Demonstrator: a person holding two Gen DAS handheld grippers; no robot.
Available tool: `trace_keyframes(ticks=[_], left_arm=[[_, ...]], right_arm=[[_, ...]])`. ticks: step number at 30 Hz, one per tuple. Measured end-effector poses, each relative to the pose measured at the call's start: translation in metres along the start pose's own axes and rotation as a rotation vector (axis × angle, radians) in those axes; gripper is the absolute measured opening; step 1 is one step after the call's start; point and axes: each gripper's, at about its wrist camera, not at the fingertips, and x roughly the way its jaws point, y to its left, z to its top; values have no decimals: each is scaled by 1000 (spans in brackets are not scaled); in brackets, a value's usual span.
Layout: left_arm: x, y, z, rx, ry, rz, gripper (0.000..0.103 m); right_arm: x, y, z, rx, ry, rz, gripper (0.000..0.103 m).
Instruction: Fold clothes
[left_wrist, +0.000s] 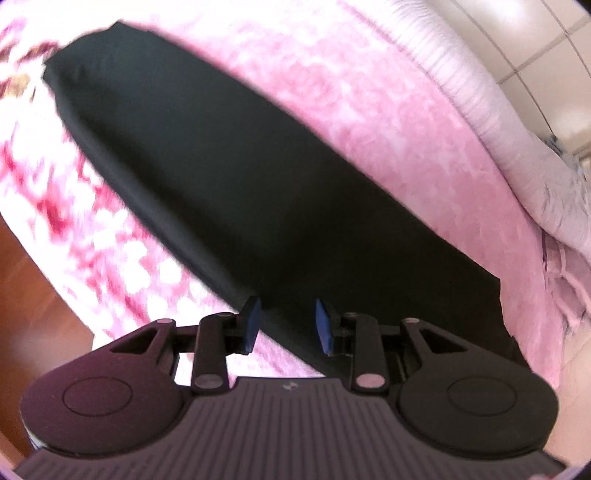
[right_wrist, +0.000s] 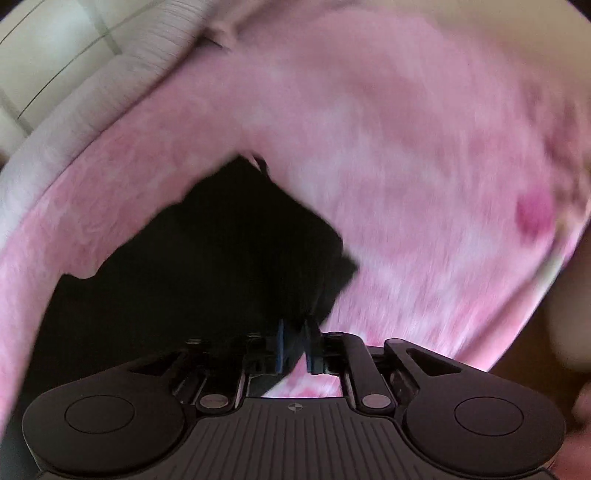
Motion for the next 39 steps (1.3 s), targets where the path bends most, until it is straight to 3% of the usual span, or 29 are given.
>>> trace_keyframes(ticks=[5,8,12,15,20,21,22,24,25,28,31,35,39], left_arm=[[8,-23,0,105,-18,-5,27],[17,-33,0,141,-22,-28,27],[38,-45,1,237,0,-12,27],[50,-49,-1,298,74,40,25],[53,-83,13,364,120,-39,26],[54,-91,17,376,129,-61,27],[55,-99,20,387,138,-83,28],[65,-127,29,451,144,-148,29],[74,-144,34,488,149,-184,29],[101,-190,45,579,172,-274,32],[126,-222,43,625,210,-315,39],[161,-264,41,686,260,-370,41],[195,-306,38,747,311,-426,40]], right_arm=[[-1,38,3,-274,-72,-192,10],[-6,39,-3,-308,-128,-105,10],[31,38,-14,-429,-23,-125,11],[54,36,-19,-497,47,-131,11],[33,25,6,-342,59,-20,12],[38,24,15,-319,68,-3,16],[43,24,24,-296,77,14,22],[54,23,42,-251,95,48,60],[59,22,51,-228,103,65,62],[74,20,78,-159,130,116,62],[89,18,105,-91,156,166,62],[109,15,141,1,190,233,62],[115,11,142,9,205,269,61]])
